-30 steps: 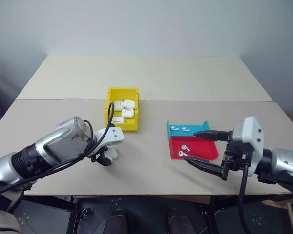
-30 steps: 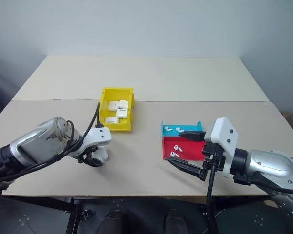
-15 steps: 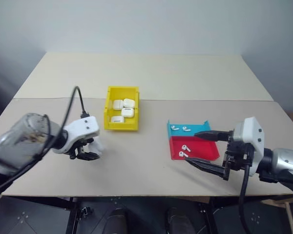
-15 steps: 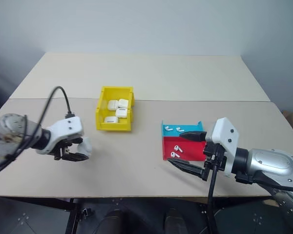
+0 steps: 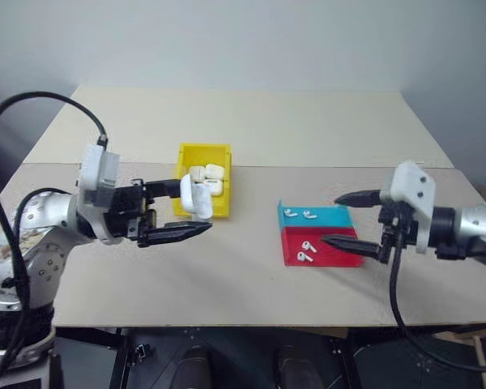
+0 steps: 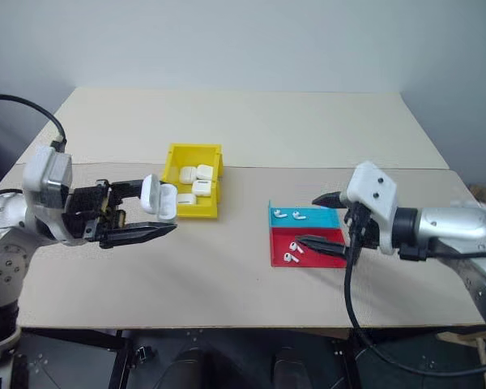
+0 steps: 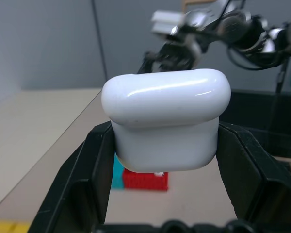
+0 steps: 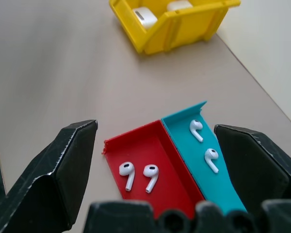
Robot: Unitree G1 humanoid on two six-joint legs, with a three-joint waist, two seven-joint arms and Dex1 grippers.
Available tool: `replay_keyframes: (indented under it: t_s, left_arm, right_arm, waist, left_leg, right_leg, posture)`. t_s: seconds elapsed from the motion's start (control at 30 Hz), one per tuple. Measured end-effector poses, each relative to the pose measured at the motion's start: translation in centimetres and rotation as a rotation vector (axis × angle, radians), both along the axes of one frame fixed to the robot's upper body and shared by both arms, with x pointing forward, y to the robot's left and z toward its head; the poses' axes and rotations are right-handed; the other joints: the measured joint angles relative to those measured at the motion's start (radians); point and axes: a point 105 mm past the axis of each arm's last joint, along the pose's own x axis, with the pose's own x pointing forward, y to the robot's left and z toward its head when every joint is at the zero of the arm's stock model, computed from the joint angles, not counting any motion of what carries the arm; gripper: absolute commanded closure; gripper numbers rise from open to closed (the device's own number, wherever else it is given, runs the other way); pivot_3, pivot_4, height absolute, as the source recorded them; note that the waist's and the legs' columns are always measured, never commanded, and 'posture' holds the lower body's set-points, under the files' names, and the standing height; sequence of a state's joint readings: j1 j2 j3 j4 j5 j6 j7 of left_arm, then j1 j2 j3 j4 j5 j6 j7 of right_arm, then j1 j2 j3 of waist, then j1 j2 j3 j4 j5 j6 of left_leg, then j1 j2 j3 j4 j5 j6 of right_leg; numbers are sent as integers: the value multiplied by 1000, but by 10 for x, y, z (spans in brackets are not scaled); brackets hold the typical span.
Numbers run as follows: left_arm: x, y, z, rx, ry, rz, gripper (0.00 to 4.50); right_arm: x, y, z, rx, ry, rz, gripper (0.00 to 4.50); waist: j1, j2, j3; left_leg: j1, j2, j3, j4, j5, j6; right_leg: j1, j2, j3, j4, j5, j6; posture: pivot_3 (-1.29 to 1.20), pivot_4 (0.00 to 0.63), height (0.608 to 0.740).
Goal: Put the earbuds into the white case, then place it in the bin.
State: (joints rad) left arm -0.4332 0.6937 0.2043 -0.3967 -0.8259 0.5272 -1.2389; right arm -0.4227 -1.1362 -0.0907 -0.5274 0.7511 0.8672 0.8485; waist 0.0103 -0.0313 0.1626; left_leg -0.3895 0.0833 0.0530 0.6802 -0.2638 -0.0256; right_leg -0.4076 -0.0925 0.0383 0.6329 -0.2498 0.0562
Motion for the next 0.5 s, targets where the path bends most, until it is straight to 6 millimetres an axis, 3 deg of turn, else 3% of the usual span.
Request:
replay_keyframes:
  t_s: [0.17,0.3,0.5]
  left_arm:
    - [-4,-20,-11,-32,-10,-123,1688]
    - [-3,-16,-16,-7,-49,-151,1688]
    - [4,-14,-17,0,-58,-174,1688]
  right_arm:
    - [0,6,-10,-108,134,4,1556]
    - [2,16,-17,-196,195,26,1556]
    - [24,29,-28,-260,242,-19,1556]
  waist:
    - [-1,0,0]
    - [-8,1,0]
    - [-12,1,0]
  left_leg:
    - [-2,0,-1,-1,-1,1]
    - [-2,0,0,0,-1,2]
    - [-4,0,0,0,-1,2]
  right_leg:
    - [-1,0,0,-2,0,0]
    - [-3,0,0,-1,0,0]
    - [-4,0,0,-1,0,0]
  posture:
    - [0,150,740]
    - [0,150,740]
    - [0,150,740]
